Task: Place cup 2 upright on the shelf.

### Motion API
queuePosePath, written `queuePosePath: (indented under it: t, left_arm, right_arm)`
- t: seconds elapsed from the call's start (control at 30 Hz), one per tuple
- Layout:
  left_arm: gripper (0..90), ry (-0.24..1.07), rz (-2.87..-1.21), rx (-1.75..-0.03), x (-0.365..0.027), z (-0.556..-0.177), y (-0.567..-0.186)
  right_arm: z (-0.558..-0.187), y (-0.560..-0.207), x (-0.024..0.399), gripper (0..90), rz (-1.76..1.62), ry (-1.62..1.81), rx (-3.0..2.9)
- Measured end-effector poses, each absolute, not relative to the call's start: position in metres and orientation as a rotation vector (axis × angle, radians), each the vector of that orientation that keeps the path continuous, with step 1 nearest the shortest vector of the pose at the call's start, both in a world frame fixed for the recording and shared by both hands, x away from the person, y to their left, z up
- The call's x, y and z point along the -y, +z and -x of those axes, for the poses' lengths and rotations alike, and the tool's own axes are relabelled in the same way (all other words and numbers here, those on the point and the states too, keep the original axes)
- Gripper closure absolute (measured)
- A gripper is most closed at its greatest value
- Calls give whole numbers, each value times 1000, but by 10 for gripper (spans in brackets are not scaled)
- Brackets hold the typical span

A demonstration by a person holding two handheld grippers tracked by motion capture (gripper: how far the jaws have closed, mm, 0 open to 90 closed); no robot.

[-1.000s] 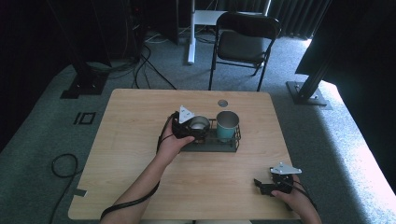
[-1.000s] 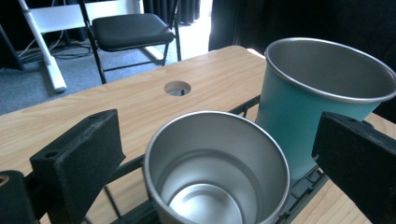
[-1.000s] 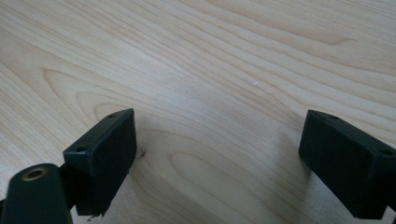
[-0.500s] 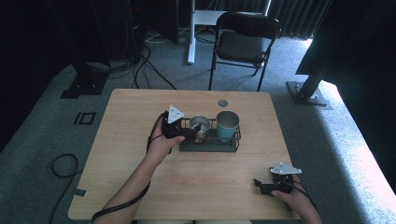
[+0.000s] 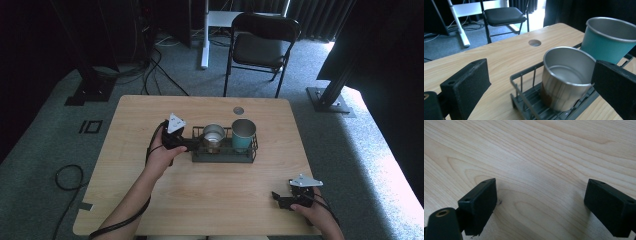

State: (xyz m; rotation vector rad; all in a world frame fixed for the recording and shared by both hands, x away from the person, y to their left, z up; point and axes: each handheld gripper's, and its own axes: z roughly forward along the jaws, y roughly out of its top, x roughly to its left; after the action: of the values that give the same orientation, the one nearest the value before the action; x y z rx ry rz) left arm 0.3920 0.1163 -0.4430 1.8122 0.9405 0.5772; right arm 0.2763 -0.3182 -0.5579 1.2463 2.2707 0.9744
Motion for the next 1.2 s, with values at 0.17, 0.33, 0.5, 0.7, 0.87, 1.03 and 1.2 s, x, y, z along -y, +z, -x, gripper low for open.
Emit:
queuePosePath:
  t: [0.17,0.33,0.5,0.7,0.87,1.03,1.2]
  left_arm:
    - [25,586,-1809,-964,-126,-391,-447]
    - [25,598,-1813,-992,-139,-389,-451]
    - [25,605,-1811,-1015,-151,-387,-455]
    - [25,613,-1811,-1039,-164,-384,-459]
    - [25,618,-1811,-1058,-174,-381,-463]
    - [25,621,-1802,-1089,-184,-379,-467]
    - [25,622,-1806,-1101,-191,-375,-471]
  right_arm:
    - [-276,-558,318,108,-1246,975,-2271]
    - [-276,-558,318,108,-1246,974,-2271]
    - [-276,-558,318,108,-1246,975,-2271]
    - [-276,-558,318,108,-1246,975,-2271]
    - [-276,-558,318,108,-1246,975,-2271]
    - [-276,-558,318,108,-1246,975,-2271]
    - [-276,-558,318,108,-1246,975,-2271]
